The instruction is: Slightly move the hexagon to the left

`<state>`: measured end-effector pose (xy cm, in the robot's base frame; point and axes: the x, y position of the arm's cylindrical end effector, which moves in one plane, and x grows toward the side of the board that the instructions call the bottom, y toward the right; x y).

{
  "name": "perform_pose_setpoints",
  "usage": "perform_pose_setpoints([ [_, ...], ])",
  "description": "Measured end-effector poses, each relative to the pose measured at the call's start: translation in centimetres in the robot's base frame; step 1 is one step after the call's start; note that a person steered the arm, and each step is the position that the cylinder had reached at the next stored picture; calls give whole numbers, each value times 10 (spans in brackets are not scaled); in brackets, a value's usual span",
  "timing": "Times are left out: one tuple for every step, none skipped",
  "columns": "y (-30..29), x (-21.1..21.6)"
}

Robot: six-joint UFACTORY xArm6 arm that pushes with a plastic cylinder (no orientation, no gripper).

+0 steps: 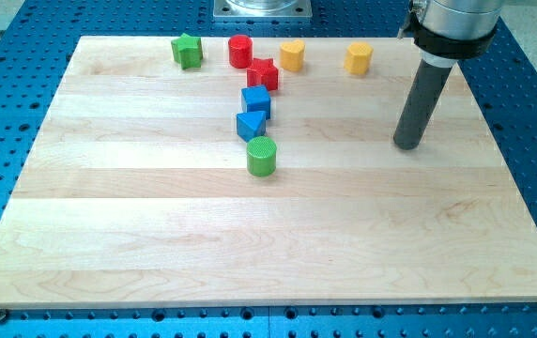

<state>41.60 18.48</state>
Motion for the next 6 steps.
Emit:
perform_pose_setpoints([
  [0,-3],
  [-6,-22],
  [-2,-48],
  [-2,-117],
  [-16,-145],
  [-48,-146],
])
